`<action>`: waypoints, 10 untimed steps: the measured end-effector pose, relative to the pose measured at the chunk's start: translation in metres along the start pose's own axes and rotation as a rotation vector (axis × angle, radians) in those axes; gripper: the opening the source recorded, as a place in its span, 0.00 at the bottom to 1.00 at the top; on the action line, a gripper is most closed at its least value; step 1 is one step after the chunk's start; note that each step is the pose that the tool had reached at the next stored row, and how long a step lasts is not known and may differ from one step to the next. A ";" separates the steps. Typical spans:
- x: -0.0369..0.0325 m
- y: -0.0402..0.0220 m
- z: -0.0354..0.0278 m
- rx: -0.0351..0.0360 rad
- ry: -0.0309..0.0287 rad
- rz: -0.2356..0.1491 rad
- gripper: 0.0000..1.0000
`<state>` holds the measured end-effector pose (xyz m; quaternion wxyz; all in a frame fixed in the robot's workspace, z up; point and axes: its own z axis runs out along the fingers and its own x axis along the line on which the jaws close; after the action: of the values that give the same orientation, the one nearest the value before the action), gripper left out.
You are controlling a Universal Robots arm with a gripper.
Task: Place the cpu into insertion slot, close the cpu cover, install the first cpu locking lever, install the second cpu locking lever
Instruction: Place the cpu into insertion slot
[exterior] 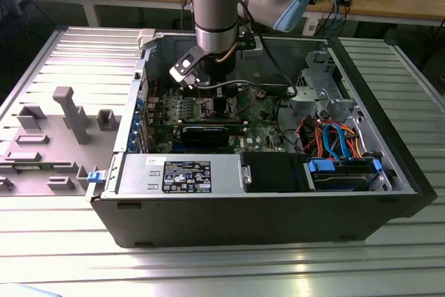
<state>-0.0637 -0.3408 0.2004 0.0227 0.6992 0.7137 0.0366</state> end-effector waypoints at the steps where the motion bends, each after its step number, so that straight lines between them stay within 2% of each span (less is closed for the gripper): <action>1: -0.0001 -0.0001 0.0004 0.0001 -0.0003 0.001 0.55; 8: 0.0000 -0.0001 0.0007 0.0000 -0.0001 0.001 0.56; 9: 0.0000 -0.0001 0.0007 0.0000 -0.0001 0.001 0.62; 10: 0.0000 -0.0001 0.0007 0.0000 -0.0001 0.001 0.62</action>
<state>-0.0637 -0.3408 0.1996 0.0227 0.6994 0.7134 0.0365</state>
